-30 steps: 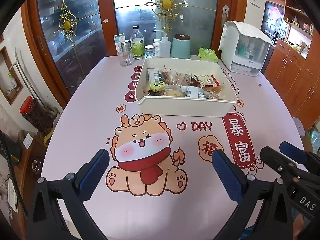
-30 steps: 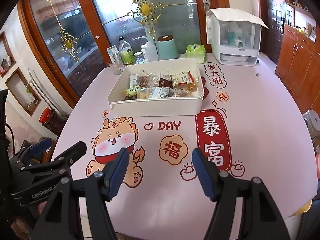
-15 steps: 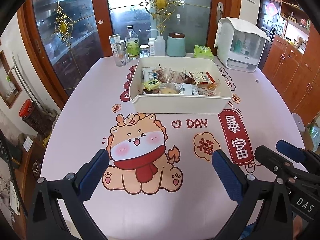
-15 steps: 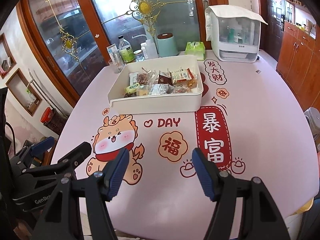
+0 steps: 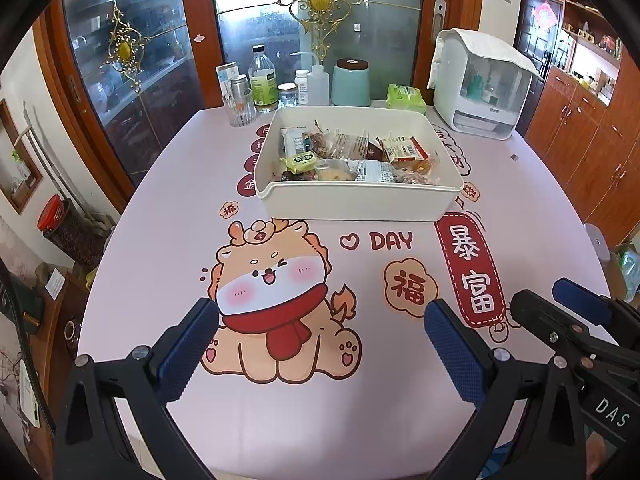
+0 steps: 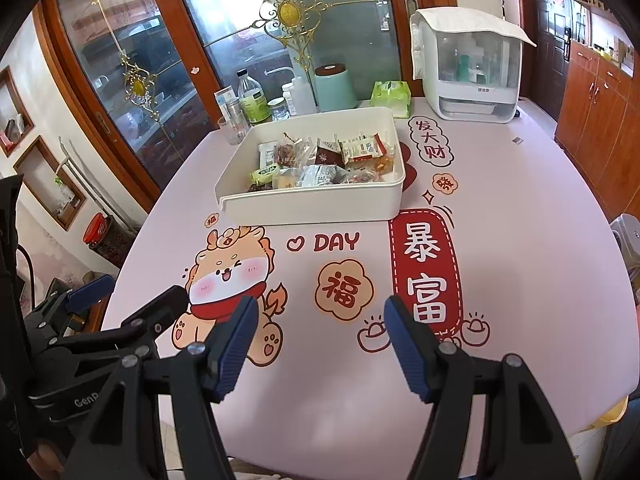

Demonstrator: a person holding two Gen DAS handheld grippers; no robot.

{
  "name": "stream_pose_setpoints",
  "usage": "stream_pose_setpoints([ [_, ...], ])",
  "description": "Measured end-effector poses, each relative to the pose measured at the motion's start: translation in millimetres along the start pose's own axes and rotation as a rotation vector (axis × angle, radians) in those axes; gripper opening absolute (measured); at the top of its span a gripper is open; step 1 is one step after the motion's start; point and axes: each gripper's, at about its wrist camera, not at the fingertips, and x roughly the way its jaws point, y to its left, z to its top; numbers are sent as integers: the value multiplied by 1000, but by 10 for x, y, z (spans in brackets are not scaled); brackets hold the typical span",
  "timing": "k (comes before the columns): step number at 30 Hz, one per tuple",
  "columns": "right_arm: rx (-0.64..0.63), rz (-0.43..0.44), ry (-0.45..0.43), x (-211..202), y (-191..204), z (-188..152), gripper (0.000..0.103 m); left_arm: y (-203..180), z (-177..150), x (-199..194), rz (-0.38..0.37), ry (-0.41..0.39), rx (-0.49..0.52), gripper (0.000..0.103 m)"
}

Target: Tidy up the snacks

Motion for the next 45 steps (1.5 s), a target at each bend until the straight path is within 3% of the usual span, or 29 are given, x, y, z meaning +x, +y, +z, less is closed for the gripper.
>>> stream_pose_setpoints([
  [45,5,4,6,16,-30,27,66,-55,49,122,-4,20,-1,102],
])
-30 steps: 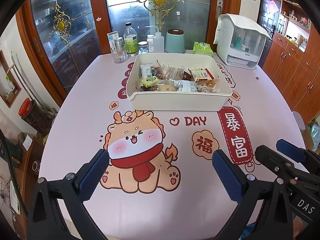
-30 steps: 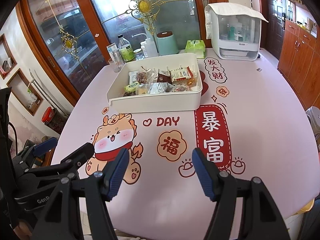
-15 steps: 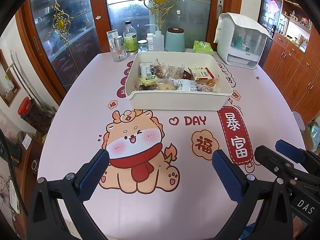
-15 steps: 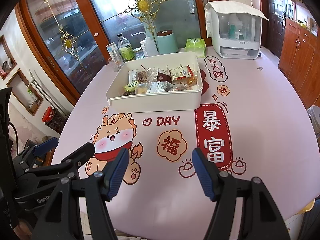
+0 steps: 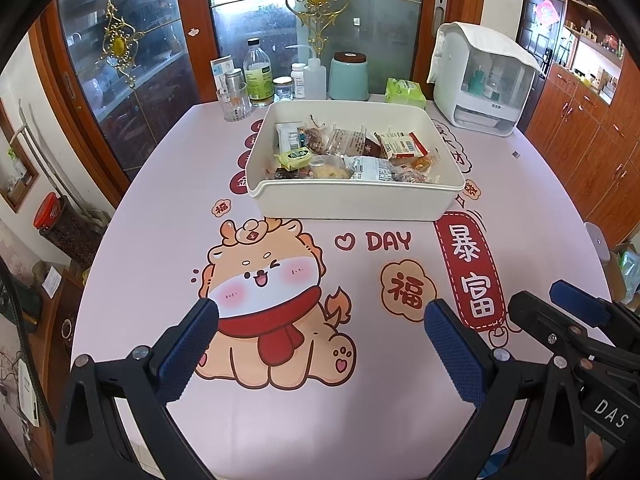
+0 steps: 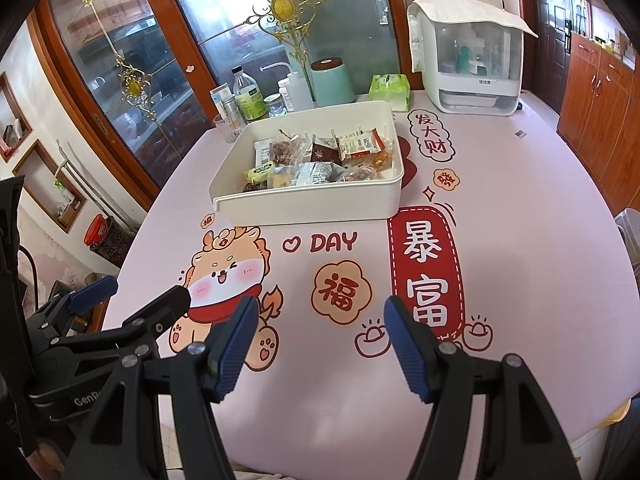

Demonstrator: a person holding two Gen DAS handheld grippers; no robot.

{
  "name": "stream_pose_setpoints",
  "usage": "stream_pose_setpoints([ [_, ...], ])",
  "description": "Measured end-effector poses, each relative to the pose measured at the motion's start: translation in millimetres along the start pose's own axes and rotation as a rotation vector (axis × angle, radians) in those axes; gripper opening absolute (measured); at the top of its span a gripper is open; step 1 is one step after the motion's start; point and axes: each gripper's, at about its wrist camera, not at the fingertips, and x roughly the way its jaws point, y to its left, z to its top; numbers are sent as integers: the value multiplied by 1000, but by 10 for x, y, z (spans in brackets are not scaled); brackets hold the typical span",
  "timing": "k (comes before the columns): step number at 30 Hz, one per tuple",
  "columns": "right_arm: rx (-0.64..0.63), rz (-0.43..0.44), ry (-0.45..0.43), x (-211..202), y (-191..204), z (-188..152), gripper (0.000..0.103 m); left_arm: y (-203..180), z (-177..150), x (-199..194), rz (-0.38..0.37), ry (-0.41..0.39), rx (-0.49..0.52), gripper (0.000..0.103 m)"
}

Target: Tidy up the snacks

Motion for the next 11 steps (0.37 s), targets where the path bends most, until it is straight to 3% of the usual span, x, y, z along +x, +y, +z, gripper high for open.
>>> stream_pose_setpoints([
  [11,17,2,20,0,-9,-72,66,-29,19,62,-3,21,4,102],
])
